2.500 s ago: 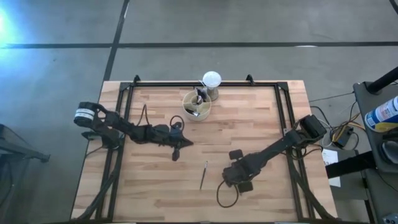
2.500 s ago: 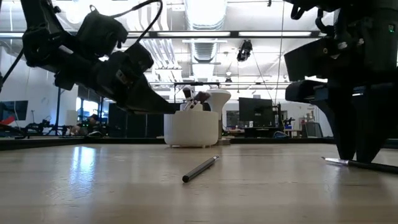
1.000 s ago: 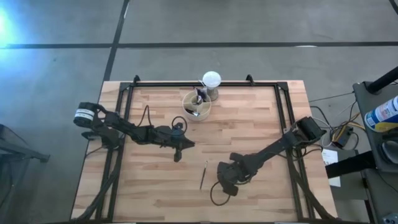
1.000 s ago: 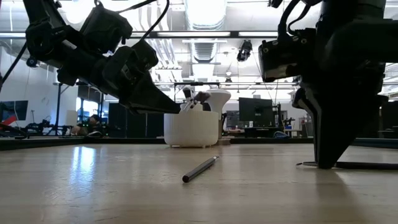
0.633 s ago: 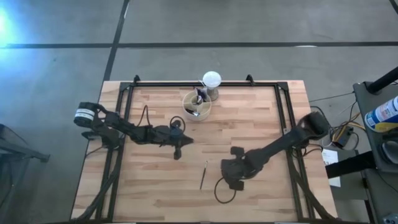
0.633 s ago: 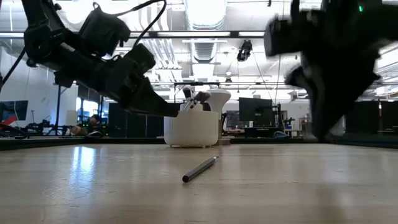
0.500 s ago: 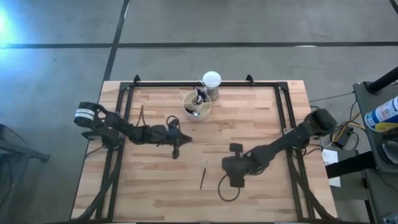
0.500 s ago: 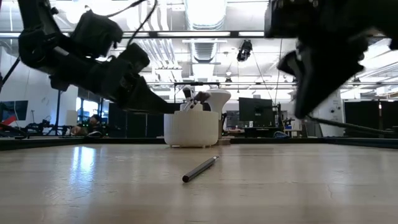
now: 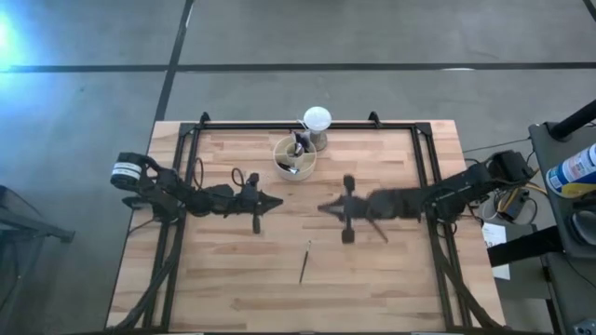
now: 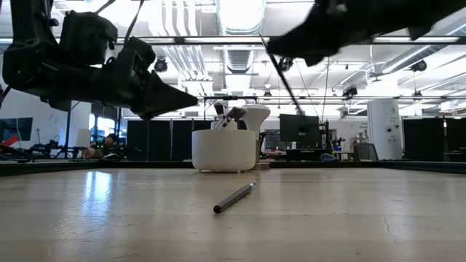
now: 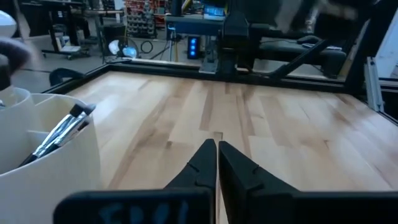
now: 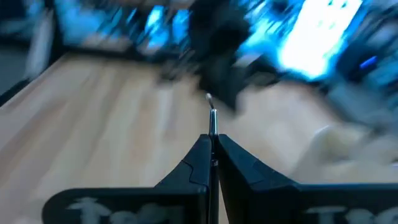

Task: Put items in baskets/containers
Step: Put the black liner brush into the white organizer

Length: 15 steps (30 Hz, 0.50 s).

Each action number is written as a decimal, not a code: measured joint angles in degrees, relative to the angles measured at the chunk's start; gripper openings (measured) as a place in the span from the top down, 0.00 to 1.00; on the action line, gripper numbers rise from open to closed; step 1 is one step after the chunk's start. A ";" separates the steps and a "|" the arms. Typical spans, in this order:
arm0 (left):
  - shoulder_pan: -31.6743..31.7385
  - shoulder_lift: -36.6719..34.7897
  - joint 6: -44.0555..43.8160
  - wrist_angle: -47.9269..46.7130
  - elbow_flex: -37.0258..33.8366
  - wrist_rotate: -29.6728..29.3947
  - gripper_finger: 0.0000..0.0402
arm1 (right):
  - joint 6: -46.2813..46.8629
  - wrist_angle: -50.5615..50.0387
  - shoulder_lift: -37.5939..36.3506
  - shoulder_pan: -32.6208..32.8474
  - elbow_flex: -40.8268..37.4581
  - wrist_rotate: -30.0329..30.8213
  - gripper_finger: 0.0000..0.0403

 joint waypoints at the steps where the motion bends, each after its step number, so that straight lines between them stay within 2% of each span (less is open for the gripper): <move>1: 0.00 0.00 0.00 0.02 -0.02 -0.14 0.98 | -1.14 3.24 -0.33 -1.78 -0.57 0.01 0.97; 5: 0.04 0.00 0.08 0.22 -0.02 -0.23 0.98 | -6.11 16.39 0.24 -8.85 -2.19 -0.70 0.97; 10: 0.04 -0.03 0.84 0.17 0.17 -2.70 0.98 | -7.90 32.15 4.36 -19.30 -2.66 -10.95 0.97; 15: 0.07 -0.04 0.85 0.06 0.17 -3.16 0.98 | -5.23 36.10 10.67 -27.66 0.72 -14.00 0.97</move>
